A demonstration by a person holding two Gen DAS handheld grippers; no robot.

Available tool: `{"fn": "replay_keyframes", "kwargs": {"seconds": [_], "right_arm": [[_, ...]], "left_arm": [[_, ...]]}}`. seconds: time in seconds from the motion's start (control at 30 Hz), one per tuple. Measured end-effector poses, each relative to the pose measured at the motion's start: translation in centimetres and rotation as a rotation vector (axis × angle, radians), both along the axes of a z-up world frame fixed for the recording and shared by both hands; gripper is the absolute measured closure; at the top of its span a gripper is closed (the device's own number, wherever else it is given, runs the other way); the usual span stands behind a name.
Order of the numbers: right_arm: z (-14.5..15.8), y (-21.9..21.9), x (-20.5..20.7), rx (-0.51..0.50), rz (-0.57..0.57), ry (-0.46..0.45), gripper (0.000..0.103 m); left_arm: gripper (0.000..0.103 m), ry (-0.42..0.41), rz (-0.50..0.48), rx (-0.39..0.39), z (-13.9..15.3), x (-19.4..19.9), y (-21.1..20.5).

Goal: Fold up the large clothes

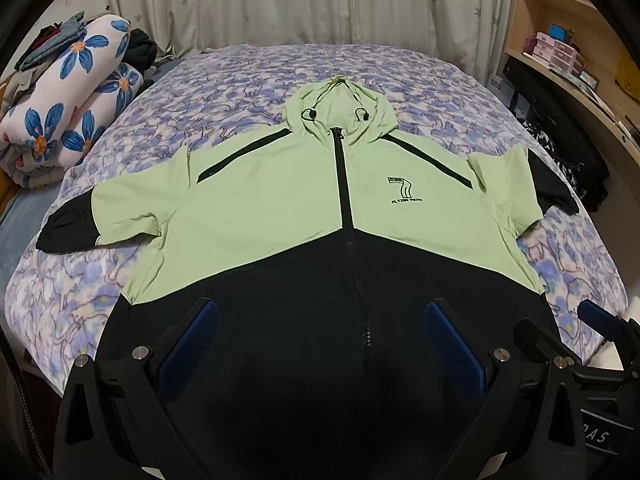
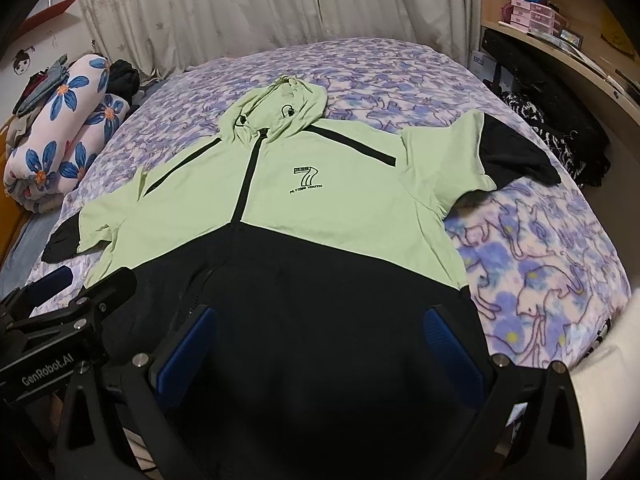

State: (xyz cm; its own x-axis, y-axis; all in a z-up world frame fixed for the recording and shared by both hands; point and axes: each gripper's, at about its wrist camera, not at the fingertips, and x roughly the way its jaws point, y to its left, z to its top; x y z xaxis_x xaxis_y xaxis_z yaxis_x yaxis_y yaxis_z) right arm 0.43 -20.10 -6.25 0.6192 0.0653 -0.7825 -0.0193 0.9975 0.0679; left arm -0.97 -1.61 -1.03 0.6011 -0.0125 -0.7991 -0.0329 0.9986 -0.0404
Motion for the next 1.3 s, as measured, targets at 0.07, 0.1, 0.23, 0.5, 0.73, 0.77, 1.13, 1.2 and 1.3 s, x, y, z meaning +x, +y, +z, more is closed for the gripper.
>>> {"fn": "replay_keyframes", "kwargs": {"seconds": [0.07, 0.1, 0.23, 0.5, 0.73, 0.77, 1.13, 1.2, 1.3], "right_arm": [[-0.1, -0.1, -0.2, 0.002, -0.003, 0.002, 0.0], [-0.1, -0.2, -0.3, 0.001, -0.005, 0.004, 0.0], [-0.1, -0.3, -0.6, -0.003, -0.008, 0.005, 0.0], [-0.1, -0.6, -0.7, 0.0, -0.01, 0.002, 0.0], [-0.1, -0.8, -0.9, 0.003, -0.011, 0.002, 0.0], [-0.1, -0.9, -0.9, 0.003, -0.011, 0.002, 0.0], [-0.1, -1.0, -0.9, -0.005, -0.012, 0.0, 0.0], [0.1, -1.1, -0.9, -0.01, -0.013, -0.001, 0.0], [0.4, -1.4, -0.6, -0.016, -0.017, -0.005, 0.0]], "left_arm": [[0.001, 0.002, -0.001, 0.002, -0.1, -0.2, -0.2], [0.001, 0.004, -0.001, 0.004, -0.1, -0.3, -0.3], [0.001, 0.01, 0.0, 0.004, -0.2, -0.6, -0.6], [0.001, 0.011, -0.002, 0.007, -0.2, -0.6, -0.5], [0.001, 0.011, 0.001, 0.009, -0.2, -0.9, -0.6], [0.001, 0.01, 0.001, 0.009, -0.2, -0.9, -0.6], [0.001, 0.006, -0.001, 0.012, -0.3, -1.1, -0.6], [0.001, 0.005, -0.004, 0.009, -0.2, -1.2, -0.6], [0.001, 0.007, -0.007, 0.002, -0.1, -0.9, -0.6]]}}
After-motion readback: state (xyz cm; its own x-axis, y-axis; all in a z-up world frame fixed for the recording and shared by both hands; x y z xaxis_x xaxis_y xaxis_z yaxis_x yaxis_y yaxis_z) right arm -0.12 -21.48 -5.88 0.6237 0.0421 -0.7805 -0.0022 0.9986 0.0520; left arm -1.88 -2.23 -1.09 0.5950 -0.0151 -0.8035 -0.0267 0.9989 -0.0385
